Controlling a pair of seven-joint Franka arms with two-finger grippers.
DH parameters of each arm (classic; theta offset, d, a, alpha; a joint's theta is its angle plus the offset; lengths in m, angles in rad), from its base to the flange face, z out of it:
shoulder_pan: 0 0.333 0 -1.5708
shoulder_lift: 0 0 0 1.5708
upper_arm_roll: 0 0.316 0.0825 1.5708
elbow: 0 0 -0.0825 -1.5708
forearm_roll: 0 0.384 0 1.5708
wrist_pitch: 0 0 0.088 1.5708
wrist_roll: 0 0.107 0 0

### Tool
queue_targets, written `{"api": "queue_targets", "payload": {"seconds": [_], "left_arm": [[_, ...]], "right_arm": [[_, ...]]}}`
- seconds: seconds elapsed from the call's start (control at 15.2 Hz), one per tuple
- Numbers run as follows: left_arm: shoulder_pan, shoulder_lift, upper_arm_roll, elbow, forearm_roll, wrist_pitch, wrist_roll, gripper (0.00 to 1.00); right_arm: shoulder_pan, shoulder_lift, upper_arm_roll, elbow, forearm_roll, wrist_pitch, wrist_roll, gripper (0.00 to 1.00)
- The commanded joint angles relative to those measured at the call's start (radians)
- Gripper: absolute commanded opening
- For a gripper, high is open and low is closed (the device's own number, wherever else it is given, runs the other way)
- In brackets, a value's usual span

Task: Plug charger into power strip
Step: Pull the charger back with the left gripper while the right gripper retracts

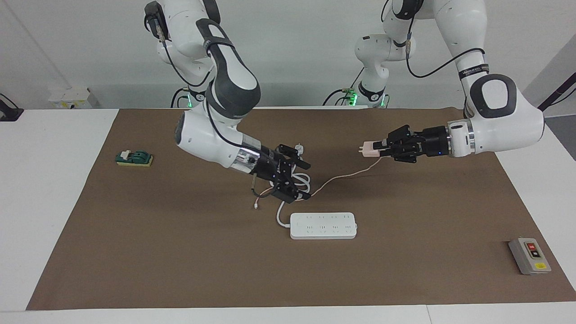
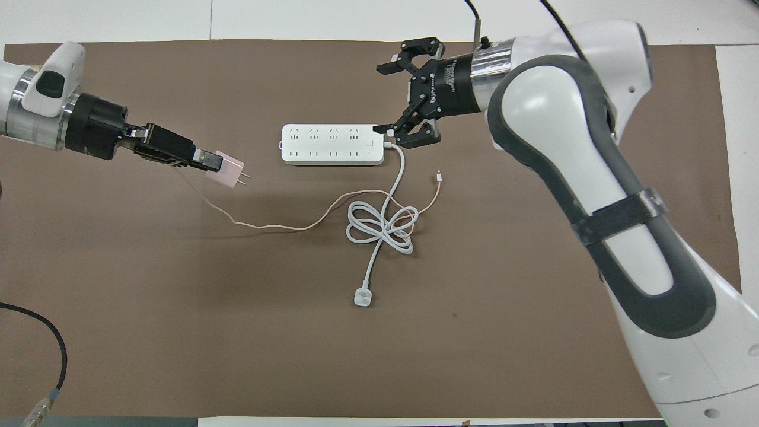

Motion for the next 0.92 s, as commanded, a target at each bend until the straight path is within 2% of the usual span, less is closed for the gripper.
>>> {"api": "queue_targets", "payload": {"seconds": [0.0, 0.33, 0.46, 0.66, 0.85], "left_arm": [[-0.001, 0.020, 0.002, 0.104, 0.141, -0.041, -0.030, 0.00], [-0.001, -0.003, 0.008, 0.115, 0.305, -0.056, -0.035, 0.00], [0.000, -0.003, 0.007, 0.156, 0.372, -0.058, -0.072, 0.00], [-0.013, 0.002, 0.004, 0.216, 0.465, -0.068, -0.157, 0.00], [-0.020, 0.006, -0.004, 0.230, 0.487, -0.062, -0.205, 0.00]], "right_arm": [[-0.051, -0.043, -0.004, -0.009, -0.107, -0.050, 0.002, 1.00], [-0.107, -0.098, -0.003, -0.009, -0.331, -0.136, -0.059, 1.00], [-0.128, -0.117, -0.004, -0.009, -0.398, -0.195, -0.200, 1.00], [-0.169, -0.140, -0.004, -0.010, -0.513, -0.293, -0.514, 1.00], [-0.206, -0.157, -0.004, -0.010, -0.588, -0.355, -0.749, 1.00]]}}
